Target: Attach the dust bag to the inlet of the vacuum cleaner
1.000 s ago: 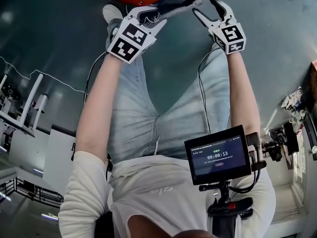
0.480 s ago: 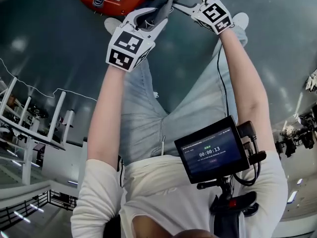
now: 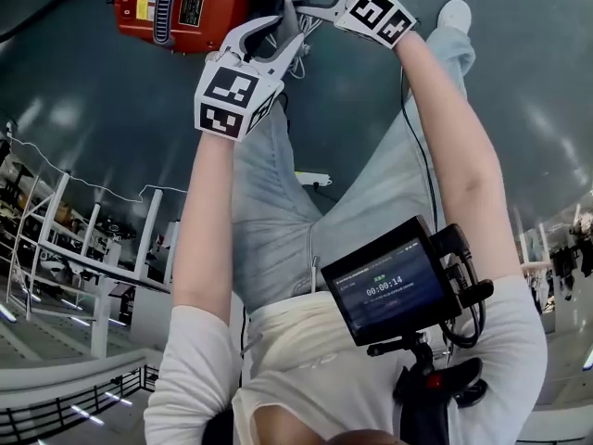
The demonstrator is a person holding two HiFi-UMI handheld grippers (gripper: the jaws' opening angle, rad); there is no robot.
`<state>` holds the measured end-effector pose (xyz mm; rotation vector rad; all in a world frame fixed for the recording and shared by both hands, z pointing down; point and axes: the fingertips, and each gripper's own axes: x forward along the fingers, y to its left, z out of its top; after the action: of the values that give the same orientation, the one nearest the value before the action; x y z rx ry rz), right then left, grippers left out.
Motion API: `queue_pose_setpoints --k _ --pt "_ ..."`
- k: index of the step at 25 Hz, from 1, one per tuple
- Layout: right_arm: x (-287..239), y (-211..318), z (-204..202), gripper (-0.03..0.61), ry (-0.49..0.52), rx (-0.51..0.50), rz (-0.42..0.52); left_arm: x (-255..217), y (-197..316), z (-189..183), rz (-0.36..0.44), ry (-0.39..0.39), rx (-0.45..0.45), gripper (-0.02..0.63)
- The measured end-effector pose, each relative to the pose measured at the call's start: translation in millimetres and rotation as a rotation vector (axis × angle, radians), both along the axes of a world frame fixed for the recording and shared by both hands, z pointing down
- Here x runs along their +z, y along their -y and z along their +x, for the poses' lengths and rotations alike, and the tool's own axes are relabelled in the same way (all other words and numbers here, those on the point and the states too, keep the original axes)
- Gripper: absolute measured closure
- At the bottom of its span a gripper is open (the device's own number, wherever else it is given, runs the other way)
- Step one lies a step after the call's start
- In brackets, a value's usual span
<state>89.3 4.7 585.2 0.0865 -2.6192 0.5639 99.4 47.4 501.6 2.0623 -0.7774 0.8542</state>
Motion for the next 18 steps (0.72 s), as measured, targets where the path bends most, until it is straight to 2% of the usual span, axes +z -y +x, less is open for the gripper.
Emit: queue_pose_setpoints --k 4,9,14,18 --pt "-24.7 -3.3 32.5 0.247 -0.017 0.029 -0.006 -30.9 0.6 3.9 0.010 -0.007 0.008 0.480" --pt "-9.2 -5.9 -10.8 0.247 -0.047 0.010 0.031 -11.2 3.8 -23.1 0.010 0.010 0.016 0.480" --pt "8.9 -16.6 15.2 0.247 -0.091 0.031 0.013 -8.2 8.6 -31.7 0.011 -0.004 -0.017 0.480" --pt "-2.6 -12.0 -5.6 0.247 -0.110 0.015 0.005 -17.6 10.4 -27.7 0.015 0.000 -0.022 0.480"
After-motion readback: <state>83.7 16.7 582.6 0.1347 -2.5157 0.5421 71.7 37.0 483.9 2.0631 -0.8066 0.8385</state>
